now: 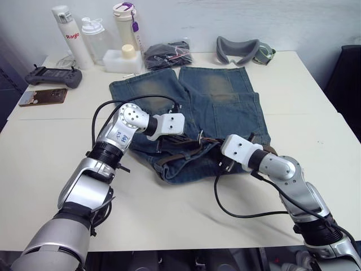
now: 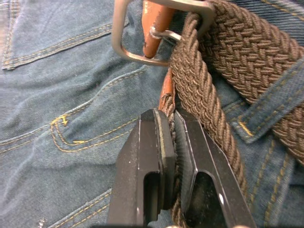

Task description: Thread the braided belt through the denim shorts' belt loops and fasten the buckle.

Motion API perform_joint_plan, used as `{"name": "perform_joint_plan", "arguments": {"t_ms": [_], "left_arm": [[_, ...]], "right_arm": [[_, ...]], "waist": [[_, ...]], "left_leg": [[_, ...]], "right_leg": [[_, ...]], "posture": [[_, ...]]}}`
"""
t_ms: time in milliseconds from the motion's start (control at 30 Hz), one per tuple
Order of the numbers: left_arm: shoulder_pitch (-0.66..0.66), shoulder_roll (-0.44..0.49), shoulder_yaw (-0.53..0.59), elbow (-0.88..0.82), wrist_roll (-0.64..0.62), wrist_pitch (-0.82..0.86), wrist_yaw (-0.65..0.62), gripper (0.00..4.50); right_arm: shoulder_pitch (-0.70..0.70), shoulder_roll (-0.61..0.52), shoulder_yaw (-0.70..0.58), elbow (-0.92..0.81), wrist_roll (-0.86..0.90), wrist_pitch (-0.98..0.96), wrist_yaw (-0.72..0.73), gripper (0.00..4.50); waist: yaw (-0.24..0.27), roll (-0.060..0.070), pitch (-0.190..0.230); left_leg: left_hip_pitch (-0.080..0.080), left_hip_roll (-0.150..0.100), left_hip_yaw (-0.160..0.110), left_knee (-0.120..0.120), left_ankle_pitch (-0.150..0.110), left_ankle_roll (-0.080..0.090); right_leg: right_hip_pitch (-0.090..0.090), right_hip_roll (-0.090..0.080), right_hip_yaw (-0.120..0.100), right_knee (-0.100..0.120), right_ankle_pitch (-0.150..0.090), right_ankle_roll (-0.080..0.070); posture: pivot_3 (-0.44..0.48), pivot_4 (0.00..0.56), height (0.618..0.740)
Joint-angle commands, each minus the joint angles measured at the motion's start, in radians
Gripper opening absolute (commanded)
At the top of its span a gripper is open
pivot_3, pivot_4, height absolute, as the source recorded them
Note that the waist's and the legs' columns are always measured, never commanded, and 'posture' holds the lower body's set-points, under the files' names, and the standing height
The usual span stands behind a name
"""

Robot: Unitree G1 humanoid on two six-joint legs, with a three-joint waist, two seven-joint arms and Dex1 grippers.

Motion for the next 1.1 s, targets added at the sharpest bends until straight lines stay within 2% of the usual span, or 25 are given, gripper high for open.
{"name": "perform_joint_plan", "arguments": {"t_ms": [33, 167, 367, 900, 1100], "left_arm": [[-0.079, 0.027, 0.018, 0.056, 0.055, -0.019, 0.078, 0.00], [-0.105, 0.037, 0.016, 0.094, 0.079, -0.041, 0.111, 0.00], [-0.032, 0.018, 0.022, -0.018, -0.007, -0.058, -0.041, 0.00], [-0.055, -0.049, 0.062, -0.020, -0.017, -0.091, 0.003, 0.00], [-0.039, -0.059, 0.039, -0.033, 0.001, -0.106, -0.017, 0.00]], "right_arm": [[-0.002, -0.016, -0.024, -0.035, -0.011, 0.008, -0.007, 0.02], [-0.004, -0.016, -0.026, -0.033, -0.012, 0.014, -0.007, 0.02], [-0.011, -0.013, -0.017, -0.030, -0.013, 0.022, -0.003, 0.02], [-0.002, -0.016, -0.014, -0.041, -0.019, 0.035, 0.012, 0.02], [-0.008, -0.014, -0.015, -0.044, -0.018, 0.040, 0.013, 0.02]], "waist": [[0.000, -0.001, 0.000], [-0.001, -0.001, 0.000], [0.000, -0.001, 0.001], [0.000, -0.001, 0.001], [0.000, -0.001, 0.001]], "left_leg": [[0.000, 0.000, 0.000, 0.000, 0.000, 0.000], [0.000, 0.000, 0.000, 0.000, 0.000, 0.000], [-0.001, 0.000, 0.000, 0.000, 0.000, 0.000], [-0.001, 0.000, 0.000, 0.001, 0.000, 0.000], [-0.001, 0.000, 0.000, 0.001, 0.000, 0.000]], "right_leg": [[0.000, 0.000, 0.000, 0.000, 0.000, 0.000], [0.000, 0.000, 0.000, 0.000, 0.000, 0.000], [-0.001, 0.000, 0.000, 0.000, 0.000, 0.000], [-0.001, 0.000, -0.001, 0.001, 0.000, 0.000], [-0.001, 0.000, -0.001, 0.001, 0.000, 0.000]], "posture": [[0.000, 0.150, 0.681], [0.000, 0.150, 0.681], [0.000, 0.150, 0.681], [0.000, 0.150, 0.681], [0.000, 0.150, 0.681]]}}
